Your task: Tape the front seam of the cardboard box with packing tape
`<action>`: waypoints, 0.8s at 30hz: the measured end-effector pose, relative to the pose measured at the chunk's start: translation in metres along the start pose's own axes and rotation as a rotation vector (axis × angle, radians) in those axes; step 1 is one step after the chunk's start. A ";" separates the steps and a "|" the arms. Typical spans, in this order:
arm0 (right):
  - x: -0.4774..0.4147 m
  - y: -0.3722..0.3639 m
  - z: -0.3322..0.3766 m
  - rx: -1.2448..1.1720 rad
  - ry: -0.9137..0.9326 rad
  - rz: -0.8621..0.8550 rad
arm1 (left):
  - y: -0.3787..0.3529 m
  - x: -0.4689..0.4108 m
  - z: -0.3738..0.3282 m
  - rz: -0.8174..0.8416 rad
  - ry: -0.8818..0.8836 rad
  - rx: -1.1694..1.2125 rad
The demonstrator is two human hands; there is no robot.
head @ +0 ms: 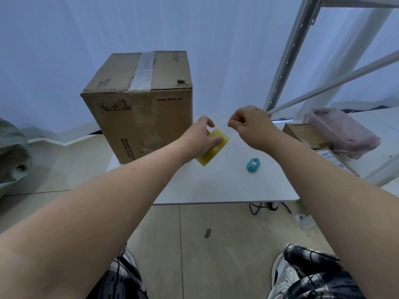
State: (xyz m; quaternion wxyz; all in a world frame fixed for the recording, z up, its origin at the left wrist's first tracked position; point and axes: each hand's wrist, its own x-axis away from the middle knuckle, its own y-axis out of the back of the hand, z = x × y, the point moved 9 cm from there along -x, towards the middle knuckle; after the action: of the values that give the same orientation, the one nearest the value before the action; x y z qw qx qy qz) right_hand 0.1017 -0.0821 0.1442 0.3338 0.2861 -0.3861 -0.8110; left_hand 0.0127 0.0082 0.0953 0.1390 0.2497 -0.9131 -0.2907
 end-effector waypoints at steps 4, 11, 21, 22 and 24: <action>0.007 0.003 -0.002 -0.353 -0.081 0.001 | -0.001 0.003 -0.004 0.015 -0.075 0.035; 0.004 -0.005 -0.004 -0.500 -0.159 0.050 | -0.002 0.005 -0.005 -0.006 -0.024 0.137; 0.005 -0.004 -0.011 -0.483 -0.121 0.054 | 0.005 0.005 -0.002 -0.063 -0.103 0.155; 0.005 -0.004 -0.013 -0.498 -0.129 0.040 | 0.006 0.004 -0.002 -0.066 -0.109 0.170; 0.004 -0.003 -0.016 -0.492 -0.139 0.015 | 0.007 0.004 -0.004 -0.067 -0.117 0.189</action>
State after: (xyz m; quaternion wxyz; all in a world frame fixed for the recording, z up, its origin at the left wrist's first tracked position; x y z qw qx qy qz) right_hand 0.1100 -0.0910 0.1319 0.3719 0.1368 -0.2013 -0.8958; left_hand 0.0085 0.0092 0.1026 0.0514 0.2746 -0.9341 -0.2221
